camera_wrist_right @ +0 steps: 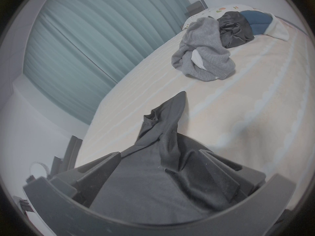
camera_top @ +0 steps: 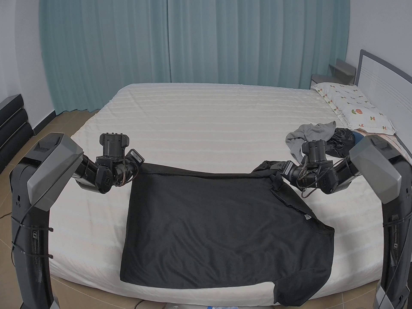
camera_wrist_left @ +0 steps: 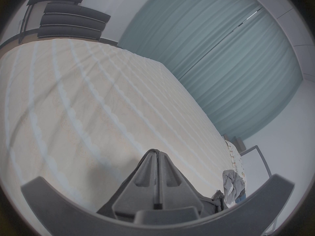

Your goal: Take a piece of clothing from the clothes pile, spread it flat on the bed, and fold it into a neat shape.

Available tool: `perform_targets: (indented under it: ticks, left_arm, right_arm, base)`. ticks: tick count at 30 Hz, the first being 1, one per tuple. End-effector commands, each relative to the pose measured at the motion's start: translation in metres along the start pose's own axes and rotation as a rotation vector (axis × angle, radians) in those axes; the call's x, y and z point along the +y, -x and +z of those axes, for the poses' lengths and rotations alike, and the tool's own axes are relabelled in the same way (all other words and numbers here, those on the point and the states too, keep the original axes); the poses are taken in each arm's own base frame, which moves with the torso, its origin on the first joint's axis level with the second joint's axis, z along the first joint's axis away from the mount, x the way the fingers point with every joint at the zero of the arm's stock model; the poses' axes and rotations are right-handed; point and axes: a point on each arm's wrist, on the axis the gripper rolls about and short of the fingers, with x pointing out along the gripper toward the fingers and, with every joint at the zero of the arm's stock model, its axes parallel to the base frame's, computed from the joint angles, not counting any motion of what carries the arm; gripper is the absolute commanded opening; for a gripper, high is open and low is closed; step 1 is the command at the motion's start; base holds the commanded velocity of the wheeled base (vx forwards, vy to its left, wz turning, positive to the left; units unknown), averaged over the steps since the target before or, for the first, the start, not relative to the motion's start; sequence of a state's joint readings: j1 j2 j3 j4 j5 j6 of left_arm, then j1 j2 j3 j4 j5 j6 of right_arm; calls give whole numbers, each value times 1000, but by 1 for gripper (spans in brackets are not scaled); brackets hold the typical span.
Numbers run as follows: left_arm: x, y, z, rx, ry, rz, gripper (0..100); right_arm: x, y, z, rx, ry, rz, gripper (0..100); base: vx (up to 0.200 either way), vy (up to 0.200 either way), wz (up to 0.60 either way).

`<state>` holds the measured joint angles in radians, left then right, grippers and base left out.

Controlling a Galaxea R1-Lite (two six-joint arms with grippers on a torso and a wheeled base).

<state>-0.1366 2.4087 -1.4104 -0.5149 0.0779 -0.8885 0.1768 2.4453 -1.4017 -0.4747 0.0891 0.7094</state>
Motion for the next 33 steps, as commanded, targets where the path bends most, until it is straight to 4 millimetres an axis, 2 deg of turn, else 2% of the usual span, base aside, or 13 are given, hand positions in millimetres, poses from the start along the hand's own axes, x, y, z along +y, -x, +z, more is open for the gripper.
perform_targets:
  ticks: [1,3,4,11,12,13,15,20,25,30,33]
  left_arm:
    - [-4,-1,2,-7,0,-15,0]
    - [-3,-2,2,-8,1,-12,0]
    - [-3,-2,2,-6,1,-11,0]
    - [3,-7,-2,0,-9,3,0]
    - [7,-10,-3,4,-25,14,0]
    - [7,-10,-3,4,-25,14,0]
    - [14,-16,-4,3,-37,28,0]
    - [22,-28,-7,3,-34,38,0]
    - [26,-39,-11,3,-34,38,0]
    - [29,-47,-15,3,-33,36,0]
    - [31,-47,-15,2,-25,39,0]
  right_arm:
    - [-17,-49,-25,25,74,-76,100]
    - [-17,-55,-23,2,94,-83,100]
    - [-17,-58,-22,-12,100,-86,0]
    - [-10,-60,7,-133,96,-81,0]
    - [-9,-57,21,-170,87,-71,0]
    - [-9,-57,21,-170,87,-71,0]
    - [-13,-54,45,-236,72,-58,0]
    - [-25,-54,78,-336,44,-42,0]
    - [-35,-61,83,-367,38,-36,0]
    - [-44,-74,68,-337,47,-53,0]
    - [-44,-75,67,-336,52,-41,0]
  base:
    - [0,0,0]
    - [0,0,0]
    - [0,0,0]
    - [0,0,0]
    - [0,0,0]
    - [0,0,0]
    - [0,0,0]
    - [0,0,0]
    - [0,0,0]
    - [0,0,0]
    - [0,0,0]
